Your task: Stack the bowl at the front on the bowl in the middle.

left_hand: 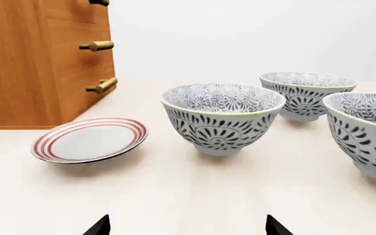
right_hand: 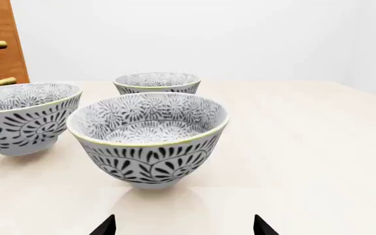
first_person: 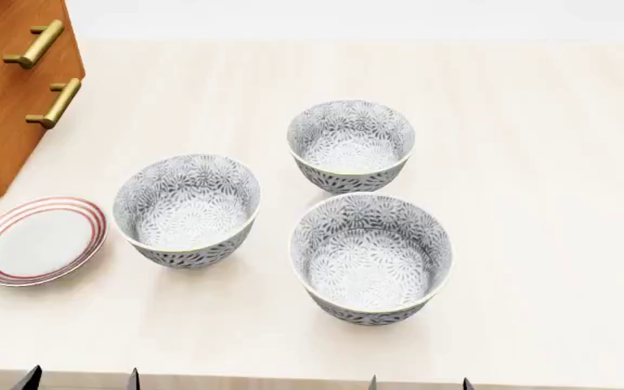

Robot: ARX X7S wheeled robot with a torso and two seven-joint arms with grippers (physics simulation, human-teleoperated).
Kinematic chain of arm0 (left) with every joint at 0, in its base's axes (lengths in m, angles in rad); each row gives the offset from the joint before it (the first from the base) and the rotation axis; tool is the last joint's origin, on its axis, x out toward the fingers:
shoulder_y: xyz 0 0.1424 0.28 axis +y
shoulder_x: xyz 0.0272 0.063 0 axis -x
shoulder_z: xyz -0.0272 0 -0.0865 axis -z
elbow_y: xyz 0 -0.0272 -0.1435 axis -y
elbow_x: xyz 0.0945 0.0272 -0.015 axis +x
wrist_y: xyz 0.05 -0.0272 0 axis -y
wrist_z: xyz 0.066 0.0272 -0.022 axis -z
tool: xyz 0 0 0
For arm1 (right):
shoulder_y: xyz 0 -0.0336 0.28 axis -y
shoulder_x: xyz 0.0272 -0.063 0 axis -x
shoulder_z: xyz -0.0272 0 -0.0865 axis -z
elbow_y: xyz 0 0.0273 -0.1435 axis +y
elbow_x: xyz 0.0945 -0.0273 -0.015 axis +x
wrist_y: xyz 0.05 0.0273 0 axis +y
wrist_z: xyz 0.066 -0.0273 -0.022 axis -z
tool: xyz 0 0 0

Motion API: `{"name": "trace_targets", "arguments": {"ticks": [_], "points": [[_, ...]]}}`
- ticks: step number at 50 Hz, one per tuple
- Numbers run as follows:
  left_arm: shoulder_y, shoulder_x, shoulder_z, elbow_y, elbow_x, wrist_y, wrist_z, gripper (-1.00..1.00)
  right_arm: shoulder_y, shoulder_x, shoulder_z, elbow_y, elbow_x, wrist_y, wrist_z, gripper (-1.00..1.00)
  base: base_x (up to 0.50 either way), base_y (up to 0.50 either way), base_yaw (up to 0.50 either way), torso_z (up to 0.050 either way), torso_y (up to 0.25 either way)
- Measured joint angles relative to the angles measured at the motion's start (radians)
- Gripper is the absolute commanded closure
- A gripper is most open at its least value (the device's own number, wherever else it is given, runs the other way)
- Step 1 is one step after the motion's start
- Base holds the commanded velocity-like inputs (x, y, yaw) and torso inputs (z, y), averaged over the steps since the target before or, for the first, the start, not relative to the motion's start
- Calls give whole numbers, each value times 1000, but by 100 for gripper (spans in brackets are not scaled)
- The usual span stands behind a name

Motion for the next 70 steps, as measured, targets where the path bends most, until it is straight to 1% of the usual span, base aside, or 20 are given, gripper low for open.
{"name": "trace_targets", "arguments": {"ticks": [8, 9, 16, 26, 40, 43, 45, 48, 53, 61, 70], "points": [[6, -14, 16, 2, -17, 5, -10, -100, -3, 15, -24, 9, 13, -9, 16, -100, 0, 0, 0, 0, 0], [-45, -32, 26, 24, -64, -84, -46, -100, 68, 62, -60, 8, 123, 81, 58, -100, 0, 0, 0, 0, 0], [-19, -40, 40, 37, -58, -39, -43, -100, 40, 56, -65, -3, 75, 40, 56, -100, 0, 0, 0, 0, 0], [3, -58, 67, 37, -69, -10, -58, -100, 17, 64, -87, -2, 61, 14, 71, -100, 0, 0, 0, 0, 0], [14, -81, 96, 40, -88, 4, -83, -100, 5, 83, -113, -2, 72, 1, 94, -100, 0, 0, 0, 0, 0], [17, -87, 98, 59, -109, -26, -83, -100, 1, 86, -116, -17, 85, 15, 97, -100, 0, 0, 0, 0, 0], [15, -92, 101, 86, -123, -72, -87, -100, 1, 88, -118, -35, 95, 36, 99, -100, 0, 0, 0, 0, 0], [-3, -103, 99, 152, -157, -187, -97, -100, 11, 94, -118, -85, 117, 103, 104, -100, 0, 0, 0, 0, 0], [-73, -118, 86, 295, -232, -431, -128, -100, 64, 110, -104, -213, 180, 298, 123, -100, 0, 0, 0, 0, 0], [-261, -120, 33, 510, -360, -824, -196, -100, 220, 135, -52, -431, 301, 675, 175, -100, 0, 0, 0, 0, 0], [-489, -104, -38, 667, -474, -1163, -268, -100, 434, 150, 18, -592, 420, 1049, 234, -100, 0, 0, 0, 0, 0]]}}
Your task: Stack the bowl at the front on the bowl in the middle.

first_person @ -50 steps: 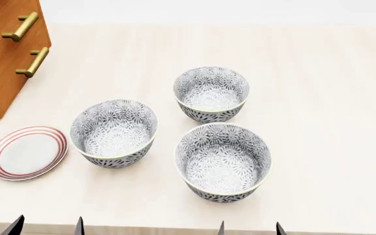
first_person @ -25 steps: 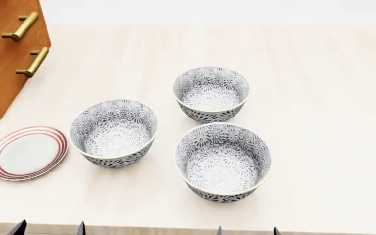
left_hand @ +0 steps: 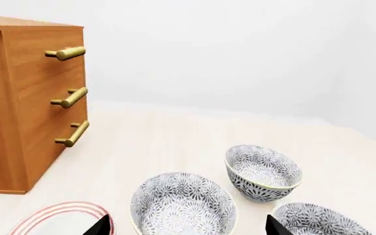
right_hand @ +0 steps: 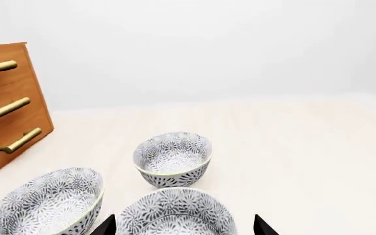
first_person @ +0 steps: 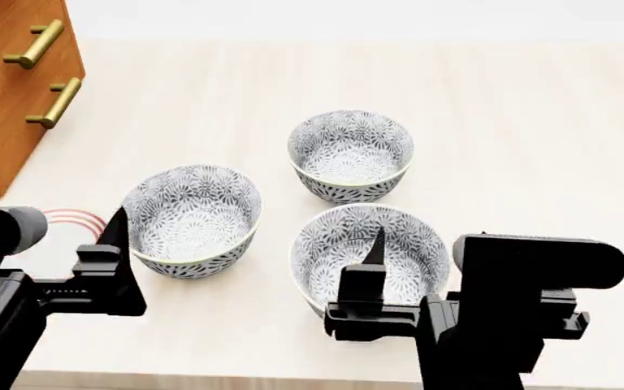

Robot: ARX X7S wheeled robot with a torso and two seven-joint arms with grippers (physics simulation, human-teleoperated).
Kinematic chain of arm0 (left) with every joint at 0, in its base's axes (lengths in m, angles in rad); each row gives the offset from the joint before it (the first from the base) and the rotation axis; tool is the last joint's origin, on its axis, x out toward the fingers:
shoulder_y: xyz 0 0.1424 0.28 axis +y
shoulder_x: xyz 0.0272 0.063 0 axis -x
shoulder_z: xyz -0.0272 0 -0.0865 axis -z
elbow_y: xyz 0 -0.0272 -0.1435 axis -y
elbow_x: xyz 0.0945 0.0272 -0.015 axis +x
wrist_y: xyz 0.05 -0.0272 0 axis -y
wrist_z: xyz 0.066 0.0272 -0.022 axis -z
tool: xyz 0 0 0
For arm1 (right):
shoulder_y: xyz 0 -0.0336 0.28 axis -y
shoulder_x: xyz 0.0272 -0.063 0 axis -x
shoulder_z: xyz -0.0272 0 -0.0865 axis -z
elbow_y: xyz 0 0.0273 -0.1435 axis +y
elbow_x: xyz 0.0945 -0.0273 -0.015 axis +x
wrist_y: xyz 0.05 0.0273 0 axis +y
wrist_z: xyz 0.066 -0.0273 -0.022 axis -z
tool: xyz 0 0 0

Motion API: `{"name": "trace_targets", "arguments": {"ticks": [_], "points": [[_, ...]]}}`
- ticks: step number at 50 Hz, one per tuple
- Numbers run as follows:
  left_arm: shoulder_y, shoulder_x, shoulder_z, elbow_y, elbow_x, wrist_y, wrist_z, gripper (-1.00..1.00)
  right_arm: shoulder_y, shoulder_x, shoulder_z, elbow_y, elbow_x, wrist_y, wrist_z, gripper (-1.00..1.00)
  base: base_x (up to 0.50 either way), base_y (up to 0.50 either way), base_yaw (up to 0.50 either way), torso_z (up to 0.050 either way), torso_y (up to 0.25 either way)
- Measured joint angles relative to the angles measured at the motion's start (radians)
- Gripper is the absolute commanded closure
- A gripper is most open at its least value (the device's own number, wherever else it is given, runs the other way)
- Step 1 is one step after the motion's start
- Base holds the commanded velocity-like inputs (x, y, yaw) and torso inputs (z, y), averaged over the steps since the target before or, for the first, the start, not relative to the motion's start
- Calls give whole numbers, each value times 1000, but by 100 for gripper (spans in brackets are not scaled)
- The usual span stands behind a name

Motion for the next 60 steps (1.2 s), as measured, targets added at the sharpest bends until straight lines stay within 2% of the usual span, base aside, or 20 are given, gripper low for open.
{"name": "trace_targets", "arguments": {"ticks": [7, 17, 28, 34, 60], "points": [[-128, 9, -33, 60, -54, -154, -41, -100, 131, 11, 41, -52, 59, 189, 26, -100, 0, 0, 0, 0, 0], [-207, -3, -36, 79, -81, -221, -77, -100, 224, 20, 64, -78, 96, 314, 56, -100, 0, 50, 0, 0, 0], [-231, -13, -35, 84, -100, -237, -95, -100, 253, 27, 50, -81, 95, 349, 90, -100, 0, 500, 0, 0, 0], [-236, -19, -36, 84, -105, -240, -103, -100, 258, 24, 46, -81, 104, 352, 96, -100, 0, 0, 0, 0, 0], [-238, -37, -19, 77, -133, -223, -125, -100, 290, 32, 31, -83, 140, 389, 115, -100, 500, 0, 0, 0, 0]]}}
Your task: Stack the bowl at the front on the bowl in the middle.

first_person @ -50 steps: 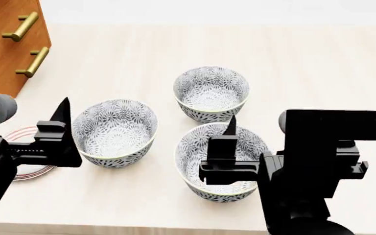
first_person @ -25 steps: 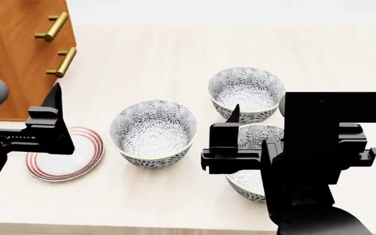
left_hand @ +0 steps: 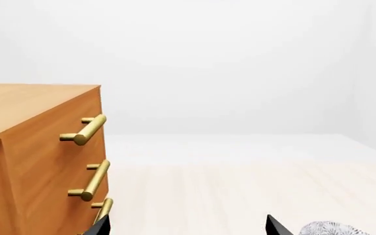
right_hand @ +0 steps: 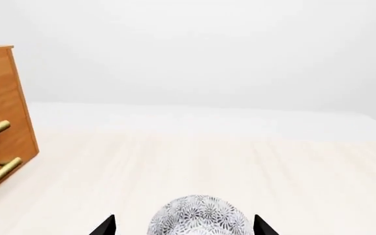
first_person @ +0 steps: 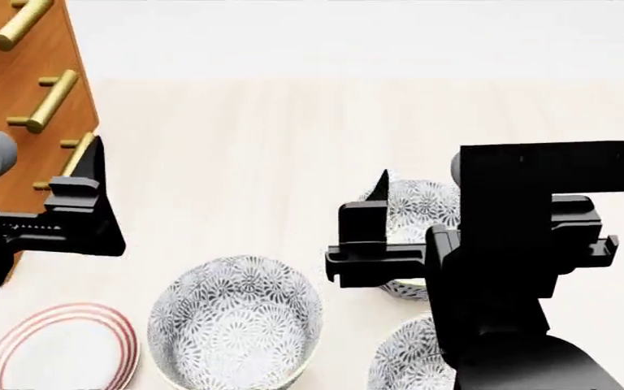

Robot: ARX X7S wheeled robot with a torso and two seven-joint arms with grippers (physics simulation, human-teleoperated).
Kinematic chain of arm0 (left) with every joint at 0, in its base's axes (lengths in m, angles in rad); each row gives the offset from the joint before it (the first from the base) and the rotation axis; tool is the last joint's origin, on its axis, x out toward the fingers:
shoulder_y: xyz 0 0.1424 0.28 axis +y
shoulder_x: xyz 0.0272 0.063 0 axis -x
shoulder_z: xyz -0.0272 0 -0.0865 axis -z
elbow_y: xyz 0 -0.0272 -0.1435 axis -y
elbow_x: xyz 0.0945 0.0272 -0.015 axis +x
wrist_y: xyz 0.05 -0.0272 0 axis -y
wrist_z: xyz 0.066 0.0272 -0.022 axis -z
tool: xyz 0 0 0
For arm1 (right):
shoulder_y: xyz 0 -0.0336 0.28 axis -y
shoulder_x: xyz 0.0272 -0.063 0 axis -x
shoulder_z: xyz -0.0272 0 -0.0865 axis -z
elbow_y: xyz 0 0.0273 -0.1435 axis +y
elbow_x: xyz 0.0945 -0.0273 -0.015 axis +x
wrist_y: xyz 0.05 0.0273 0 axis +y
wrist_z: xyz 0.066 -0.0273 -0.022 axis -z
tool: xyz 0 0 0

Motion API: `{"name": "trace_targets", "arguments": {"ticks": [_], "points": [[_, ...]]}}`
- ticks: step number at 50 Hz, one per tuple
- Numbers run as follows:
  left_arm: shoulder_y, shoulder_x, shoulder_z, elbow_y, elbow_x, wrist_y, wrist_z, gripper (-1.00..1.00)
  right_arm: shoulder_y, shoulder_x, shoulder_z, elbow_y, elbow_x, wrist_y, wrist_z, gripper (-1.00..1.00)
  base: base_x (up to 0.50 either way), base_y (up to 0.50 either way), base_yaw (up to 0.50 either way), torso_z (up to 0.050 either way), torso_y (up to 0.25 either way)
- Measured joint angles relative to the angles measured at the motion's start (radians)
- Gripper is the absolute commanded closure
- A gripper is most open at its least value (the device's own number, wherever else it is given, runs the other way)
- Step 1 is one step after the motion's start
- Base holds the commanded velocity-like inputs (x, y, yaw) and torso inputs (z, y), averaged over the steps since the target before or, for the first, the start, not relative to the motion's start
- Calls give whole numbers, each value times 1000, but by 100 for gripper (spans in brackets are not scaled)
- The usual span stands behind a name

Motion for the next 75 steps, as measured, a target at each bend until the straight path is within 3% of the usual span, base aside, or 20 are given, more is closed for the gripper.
{"name": "trace_targets", "arguments": {"ticks": [11, 30, 47, 61, 75], "points": [[-1, -6, 1, 2, -14, 0, -9, -100, 0, 7, -11, 9, 7, -9, 6, -100, 500, 0, 0, 0, 1], [0, -15, 8, -3, -35, 6, -25, -100, 26, -4, 2, 43, 11, 26, 51, -100, 9, 0, 0, 0, 0], [1, -24, 14, -3, -52, 8, -41, -100, 222, 92, 80, 291, 441, 94, 422, -100, 0, 0, 0, 0, 0], [8, -32, 25, -17, -59, 27, -49, -100, 302, 115, 195, 545, 592, 75, 525, -100, 0, 0, 0, 0, 0], [12, -38, 31, -29, -69, 38, -56, -100, 319, 147, 234, 728, 612, 4, 501, -100, 0, 0, 0, 0, 0]]}}
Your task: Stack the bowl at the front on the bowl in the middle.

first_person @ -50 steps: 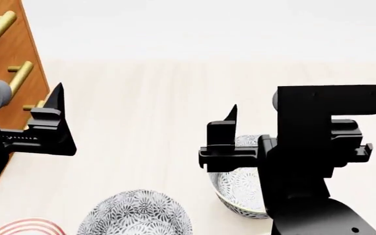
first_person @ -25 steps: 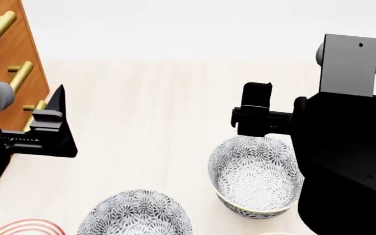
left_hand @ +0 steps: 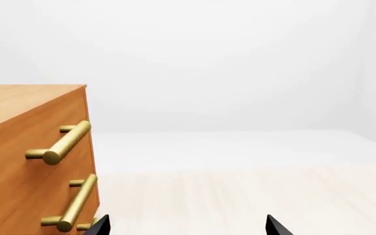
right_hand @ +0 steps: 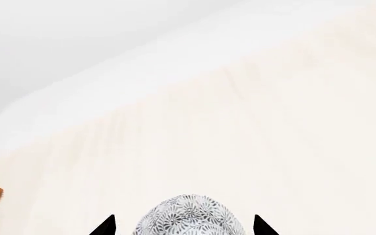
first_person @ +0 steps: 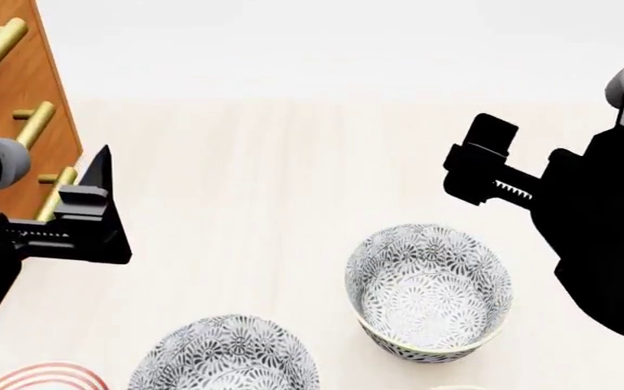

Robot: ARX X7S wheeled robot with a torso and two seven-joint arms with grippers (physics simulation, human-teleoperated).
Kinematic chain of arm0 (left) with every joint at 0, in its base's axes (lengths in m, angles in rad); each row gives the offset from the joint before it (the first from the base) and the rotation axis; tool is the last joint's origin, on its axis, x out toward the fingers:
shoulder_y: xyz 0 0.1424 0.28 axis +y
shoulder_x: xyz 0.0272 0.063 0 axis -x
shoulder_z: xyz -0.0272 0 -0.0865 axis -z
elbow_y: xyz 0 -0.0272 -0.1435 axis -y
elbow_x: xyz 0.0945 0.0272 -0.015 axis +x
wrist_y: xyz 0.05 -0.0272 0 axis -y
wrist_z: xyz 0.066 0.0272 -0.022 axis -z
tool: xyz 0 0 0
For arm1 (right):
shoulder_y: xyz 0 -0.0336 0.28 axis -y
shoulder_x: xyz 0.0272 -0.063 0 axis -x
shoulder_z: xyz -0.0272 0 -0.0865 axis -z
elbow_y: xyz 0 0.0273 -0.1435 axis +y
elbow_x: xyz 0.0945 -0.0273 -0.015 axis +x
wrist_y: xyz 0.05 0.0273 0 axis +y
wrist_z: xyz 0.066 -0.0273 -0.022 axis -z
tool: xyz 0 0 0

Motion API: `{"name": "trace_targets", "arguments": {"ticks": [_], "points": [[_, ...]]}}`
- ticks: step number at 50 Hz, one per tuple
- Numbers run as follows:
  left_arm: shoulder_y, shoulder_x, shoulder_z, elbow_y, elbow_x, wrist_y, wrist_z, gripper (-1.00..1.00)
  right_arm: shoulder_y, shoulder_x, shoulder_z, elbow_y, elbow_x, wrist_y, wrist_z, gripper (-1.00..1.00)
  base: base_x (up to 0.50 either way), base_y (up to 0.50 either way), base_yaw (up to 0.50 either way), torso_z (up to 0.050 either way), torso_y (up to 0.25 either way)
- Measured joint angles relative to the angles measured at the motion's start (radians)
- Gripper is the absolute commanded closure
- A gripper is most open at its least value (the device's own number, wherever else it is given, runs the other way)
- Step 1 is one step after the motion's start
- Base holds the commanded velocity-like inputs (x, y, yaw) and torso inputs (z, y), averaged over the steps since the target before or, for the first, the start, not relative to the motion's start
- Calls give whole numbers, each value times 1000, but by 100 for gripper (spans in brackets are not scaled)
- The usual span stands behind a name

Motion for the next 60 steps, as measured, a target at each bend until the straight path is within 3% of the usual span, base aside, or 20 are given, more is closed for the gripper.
{"name": "trace_targets", "arguments": {"ticks": [34, 60], "points": [[-8, -8, -10, -6, -45, -9, -28, -100, -38, 50, 16, 247, -18, -106, -91, -100, 0, 0, 0, 0, 0], [-11, -19, -7, -17, -69, -1, -46, -100, -67, 65, -72, 407, -106, -208, -216, -100, 0, 0, 0, 0, 0]]}}
